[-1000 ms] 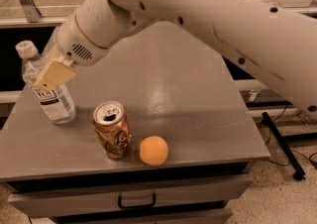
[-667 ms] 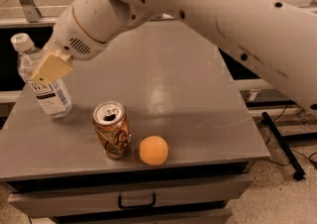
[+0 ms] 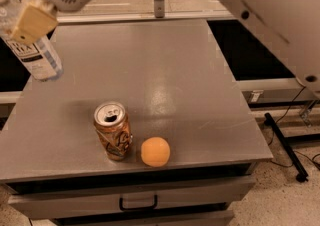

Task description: Pick blue plastic bottle

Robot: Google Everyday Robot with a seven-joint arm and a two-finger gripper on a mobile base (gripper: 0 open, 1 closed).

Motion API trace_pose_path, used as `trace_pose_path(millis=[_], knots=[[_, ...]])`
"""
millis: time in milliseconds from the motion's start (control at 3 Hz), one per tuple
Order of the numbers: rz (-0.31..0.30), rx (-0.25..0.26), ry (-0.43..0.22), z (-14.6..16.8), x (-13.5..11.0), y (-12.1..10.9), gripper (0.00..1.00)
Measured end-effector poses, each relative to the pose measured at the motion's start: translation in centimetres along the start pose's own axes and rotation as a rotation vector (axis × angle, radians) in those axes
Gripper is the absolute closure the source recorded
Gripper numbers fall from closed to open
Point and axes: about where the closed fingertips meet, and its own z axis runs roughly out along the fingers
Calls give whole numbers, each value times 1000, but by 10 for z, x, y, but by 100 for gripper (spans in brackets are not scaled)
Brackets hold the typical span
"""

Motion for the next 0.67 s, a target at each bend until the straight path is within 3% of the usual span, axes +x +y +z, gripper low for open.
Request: trace_pose_path(millis=[333,667], knots=[[-21,3,-4,-9,-12,-2,100],[25,-2,19,-27,15,-7,100]])
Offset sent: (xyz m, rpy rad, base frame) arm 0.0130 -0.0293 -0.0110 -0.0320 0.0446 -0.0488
